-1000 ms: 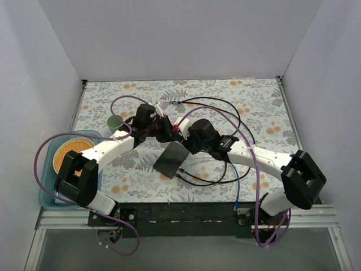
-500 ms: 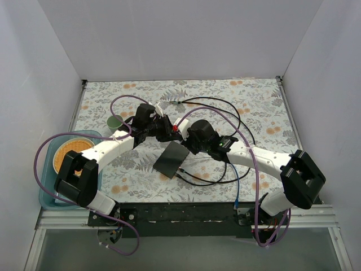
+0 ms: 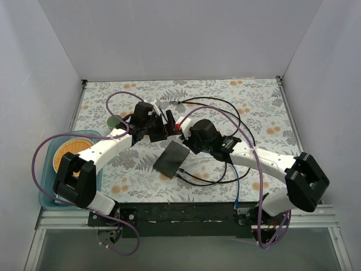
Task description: Insert the plug into the switch port
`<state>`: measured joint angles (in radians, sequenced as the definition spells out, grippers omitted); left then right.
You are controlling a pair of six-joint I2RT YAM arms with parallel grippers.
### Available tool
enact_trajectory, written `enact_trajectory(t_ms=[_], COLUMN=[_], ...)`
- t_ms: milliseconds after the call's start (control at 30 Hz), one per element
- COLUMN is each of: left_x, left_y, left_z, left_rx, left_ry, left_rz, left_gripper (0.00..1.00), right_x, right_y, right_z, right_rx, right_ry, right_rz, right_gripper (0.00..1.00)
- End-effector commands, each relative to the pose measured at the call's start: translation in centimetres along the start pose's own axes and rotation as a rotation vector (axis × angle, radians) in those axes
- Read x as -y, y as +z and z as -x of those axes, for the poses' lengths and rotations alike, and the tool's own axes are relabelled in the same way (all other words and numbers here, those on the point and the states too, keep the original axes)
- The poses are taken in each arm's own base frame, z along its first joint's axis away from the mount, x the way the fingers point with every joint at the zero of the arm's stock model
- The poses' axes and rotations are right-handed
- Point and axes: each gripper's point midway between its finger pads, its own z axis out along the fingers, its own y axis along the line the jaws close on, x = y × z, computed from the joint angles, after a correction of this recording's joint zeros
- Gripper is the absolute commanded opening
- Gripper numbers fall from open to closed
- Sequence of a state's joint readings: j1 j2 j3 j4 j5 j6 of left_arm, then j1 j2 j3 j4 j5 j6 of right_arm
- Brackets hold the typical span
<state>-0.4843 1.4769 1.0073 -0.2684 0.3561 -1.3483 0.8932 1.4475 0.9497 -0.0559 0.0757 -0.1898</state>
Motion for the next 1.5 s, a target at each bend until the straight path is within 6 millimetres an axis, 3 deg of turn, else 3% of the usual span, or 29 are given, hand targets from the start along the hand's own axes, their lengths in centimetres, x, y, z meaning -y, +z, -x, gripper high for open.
enact_trajectory(t_ms=[0, 167, 367, 633, 933, 1467], left_x=[-1.6, -4.9, -7.2, -10.1, -10.4, -10.6], left_y=[-1.9, -2.3, -1.9, -0.2, -0.5, 0.8], left_z=[2.2, 2.7, 2.1, 0.7, 0.8, -1.6], left_rx=[0.088, 0.113, 0.107, 0.06, 0.092, 0.05], left_ry=[0.031, 0.053, 0.072, 0.067, 0.08, 0.078], left_rz=[0.075, 0.186, 0.261, 0.33, 0.337, 0.241], left_gripper=[0.98, 0.98, 0.98, 0.98, 0.98, 0.97], right_x=[-0.5, -1.0, -1.5, -1.8, -1.9, -4.0], right_y=[-1.3, -1.8, -1.9, -2.0, -2.1, -1.1], right_z=[0.1, -1.4, -3.5, -3.5, -3.4, -6.8], right_rx=[0.024, -0.004, -0.068, -0.064, -0.05, -0.16], right_ry=[0.027, 0.055, 0.091, 0.119, 0.152, 0.17], right_rz=[0.014, 0.024, 0.031, 0.044, 0.039, 0.124], right_gripper=[0.01, 0.01, 0.01, 0.01, 0.01, 0.01])
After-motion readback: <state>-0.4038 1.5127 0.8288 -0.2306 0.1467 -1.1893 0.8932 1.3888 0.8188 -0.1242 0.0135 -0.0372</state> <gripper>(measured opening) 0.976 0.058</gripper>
